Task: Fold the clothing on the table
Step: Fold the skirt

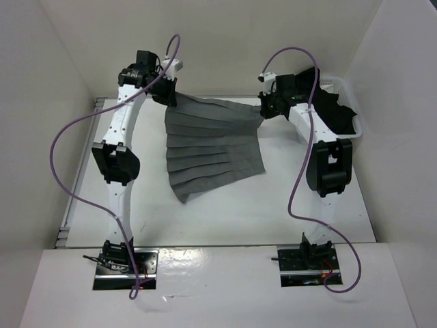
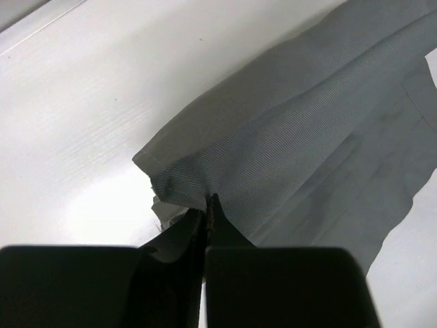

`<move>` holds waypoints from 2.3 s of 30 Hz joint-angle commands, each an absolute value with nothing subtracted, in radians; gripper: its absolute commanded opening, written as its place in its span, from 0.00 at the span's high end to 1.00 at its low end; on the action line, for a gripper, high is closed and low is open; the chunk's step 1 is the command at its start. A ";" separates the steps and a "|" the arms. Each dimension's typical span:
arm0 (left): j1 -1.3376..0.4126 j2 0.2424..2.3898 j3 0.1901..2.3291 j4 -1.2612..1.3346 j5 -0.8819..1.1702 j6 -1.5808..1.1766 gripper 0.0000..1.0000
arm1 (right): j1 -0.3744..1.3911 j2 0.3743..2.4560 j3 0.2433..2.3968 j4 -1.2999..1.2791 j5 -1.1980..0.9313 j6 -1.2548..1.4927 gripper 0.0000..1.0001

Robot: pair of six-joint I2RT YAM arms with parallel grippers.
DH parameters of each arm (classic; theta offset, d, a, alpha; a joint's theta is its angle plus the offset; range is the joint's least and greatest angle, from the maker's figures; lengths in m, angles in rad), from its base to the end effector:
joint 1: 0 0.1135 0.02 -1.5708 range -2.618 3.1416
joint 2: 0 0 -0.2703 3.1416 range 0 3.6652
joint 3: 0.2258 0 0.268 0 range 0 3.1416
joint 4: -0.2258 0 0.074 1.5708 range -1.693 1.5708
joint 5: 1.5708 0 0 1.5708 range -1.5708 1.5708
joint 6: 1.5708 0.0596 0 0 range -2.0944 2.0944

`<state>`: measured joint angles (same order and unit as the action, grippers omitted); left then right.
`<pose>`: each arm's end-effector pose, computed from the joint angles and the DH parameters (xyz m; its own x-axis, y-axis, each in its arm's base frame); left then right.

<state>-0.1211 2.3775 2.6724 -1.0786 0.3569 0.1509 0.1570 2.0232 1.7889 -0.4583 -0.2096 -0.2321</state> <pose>0.5331 -0.0859 0.3422 -0.6388 0.2196 -0.7373 0.4601 0.8772 -0.1373 0.4998 0.0917 0.2699 -0.5422 -0.3136 -0.7795 -0.4478 0.8929 -0.0477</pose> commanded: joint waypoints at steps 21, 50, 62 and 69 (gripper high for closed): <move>-0.123 1.709 1.464 -0.525 0.248 0.202 1.00 | 0.198 1.738 1.468 -0.406 -0.258 -0.416 1.00; -0.150 1.250 1.081 -0.638 0.368 0.463 0.54 | 0.330 1.379 1.106 -0.652 -0.336 -0.911 0.99; -0.150 1.115 1.022 -0.627 0.301 0.408 0.51 | 0.683 1.118 0.900 -0.864 -0.074 -0.861 0.31; -0.150 1.051 0.986 -0.598 0.291 0.367 0.46 | 0.692 1.063 0.927 -0.948 -0.051 -0.847 0.02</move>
